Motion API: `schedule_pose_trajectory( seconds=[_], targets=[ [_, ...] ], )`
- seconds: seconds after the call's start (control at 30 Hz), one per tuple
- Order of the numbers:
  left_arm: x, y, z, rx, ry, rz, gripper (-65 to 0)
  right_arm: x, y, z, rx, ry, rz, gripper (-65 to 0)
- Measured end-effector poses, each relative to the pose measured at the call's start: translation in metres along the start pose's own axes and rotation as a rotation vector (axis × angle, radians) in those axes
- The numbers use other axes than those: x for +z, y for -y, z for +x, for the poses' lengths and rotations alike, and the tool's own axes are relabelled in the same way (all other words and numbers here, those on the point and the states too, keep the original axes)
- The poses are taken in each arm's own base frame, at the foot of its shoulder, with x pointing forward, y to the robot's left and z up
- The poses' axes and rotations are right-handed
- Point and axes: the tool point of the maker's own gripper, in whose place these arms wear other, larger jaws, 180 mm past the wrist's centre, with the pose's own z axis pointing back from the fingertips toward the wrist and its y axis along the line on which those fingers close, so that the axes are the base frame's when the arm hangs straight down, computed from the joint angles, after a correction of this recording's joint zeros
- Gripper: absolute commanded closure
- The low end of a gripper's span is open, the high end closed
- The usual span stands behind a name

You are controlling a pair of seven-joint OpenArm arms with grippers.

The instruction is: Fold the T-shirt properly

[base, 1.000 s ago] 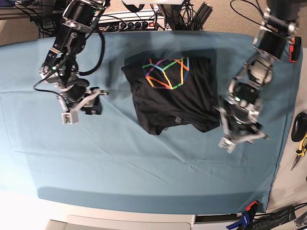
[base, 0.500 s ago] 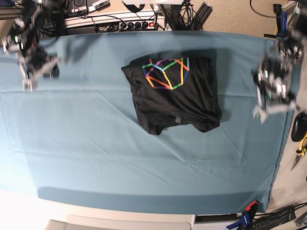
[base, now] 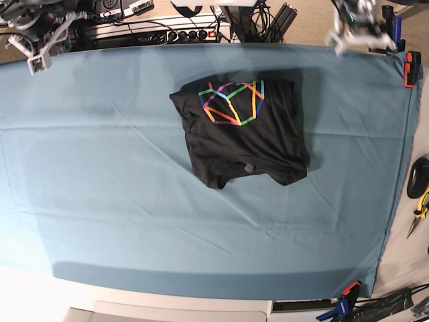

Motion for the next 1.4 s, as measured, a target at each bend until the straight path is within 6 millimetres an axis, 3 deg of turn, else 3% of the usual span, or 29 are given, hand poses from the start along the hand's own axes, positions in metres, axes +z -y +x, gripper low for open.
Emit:
schedule_pose_trajectory(
  seconds=[0.27, 0.5, 0.67, 0.87, 1.0, 1.17, 1.27, 1.4],
  targets=[
    [0.021, 0.075, -0.021, 0.096, -0.029, -0.203, -27.9, 0.002, -0.015, -0.020, -0.028, -0.040, 0.036, -19.1],
    [0.002, 0.128, -0.034, 0.163, -0.085, -0.315, -27.9, -0.009, -0.024, -0.023, -0.116, 0.028, 0.078, -19.1],
    [-0.028, 0.170, -0.047, 0.211, -0.180, -0.433, -27.9, -0.061, -0.031, -0.078, -0.343, -0.088, 0.181, -19.1],
    [-0.068, 0.209, -0.054, 0.260, -0.278, -0.574, -27.9, -0.142, -0.079, -0.137, -0.614, -0.244, 0.364, -19.1],
    [-0.088, 0.238, -0.039, 0.364, -0.280, -0.686, -27.9, -0.197, -0.096, -0.138, -0.665, -0.271, 0.393, -19.1],
    [-0.121, 0.257, -0.021, 0.484, -0.230, -0.668, -27.9, -0.245, -0.143, -0.138, -0.581, -0.340, 0.430, -19.1],
    [-0.140, 0.260, -0.020, 0.505, -0.202, -0.571, -27.9, -0.268, -0.143, -0.145, -0.566, -0.344, 0.305, -19.1],
    [-0.161, 0.253, -0.006, 0.547, -0.123, -0.439, -27.0, -0.283, -0.141, -0.158, -0.526, -0.394, 0.112, -19.1]
  ],
)
